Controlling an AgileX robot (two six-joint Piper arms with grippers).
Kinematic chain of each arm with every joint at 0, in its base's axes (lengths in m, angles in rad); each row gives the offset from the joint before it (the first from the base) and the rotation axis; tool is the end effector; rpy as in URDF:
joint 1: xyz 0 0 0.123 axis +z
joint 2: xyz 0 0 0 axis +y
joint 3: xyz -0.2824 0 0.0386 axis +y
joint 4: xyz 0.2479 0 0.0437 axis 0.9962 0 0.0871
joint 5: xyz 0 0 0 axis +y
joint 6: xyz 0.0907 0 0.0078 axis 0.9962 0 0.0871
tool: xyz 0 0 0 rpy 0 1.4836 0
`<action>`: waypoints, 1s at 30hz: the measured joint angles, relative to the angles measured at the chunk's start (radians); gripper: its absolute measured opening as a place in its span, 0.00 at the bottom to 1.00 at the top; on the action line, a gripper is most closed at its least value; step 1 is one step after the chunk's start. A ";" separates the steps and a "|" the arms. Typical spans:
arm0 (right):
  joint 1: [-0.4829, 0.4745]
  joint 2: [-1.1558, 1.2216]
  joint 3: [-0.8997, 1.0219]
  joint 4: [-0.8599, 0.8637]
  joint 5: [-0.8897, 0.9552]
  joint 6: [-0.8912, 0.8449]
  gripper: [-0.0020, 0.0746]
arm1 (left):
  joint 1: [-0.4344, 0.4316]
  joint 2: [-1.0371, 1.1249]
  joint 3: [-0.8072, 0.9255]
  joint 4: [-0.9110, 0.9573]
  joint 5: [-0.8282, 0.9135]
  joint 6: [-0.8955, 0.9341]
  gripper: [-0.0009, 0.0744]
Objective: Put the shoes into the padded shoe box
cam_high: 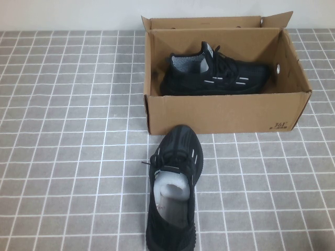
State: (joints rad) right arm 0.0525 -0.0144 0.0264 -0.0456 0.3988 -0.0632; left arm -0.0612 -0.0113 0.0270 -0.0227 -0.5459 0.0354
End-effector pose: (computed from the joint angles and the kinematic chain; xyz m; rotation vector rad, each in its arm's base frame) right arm 0.0518 0.0011 0.1692 -0.1372 1.8893 -0.0527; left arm 0.0400 -0.0014 0.2508 0.0259 0.9533 -0.0361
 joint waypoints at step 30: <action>0.000 0.000 0.000 0.000 0.000 0.000 0.02 | 0.000 0.289 -0.630 -0.073 0.711 0.014 0.01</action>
State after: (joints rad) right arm 0.0525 -0.0144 0.0264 -0.0456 0.3988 -0.0632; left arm -0.0612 0.2780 -0.6031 -0.0955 0.1647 0.0499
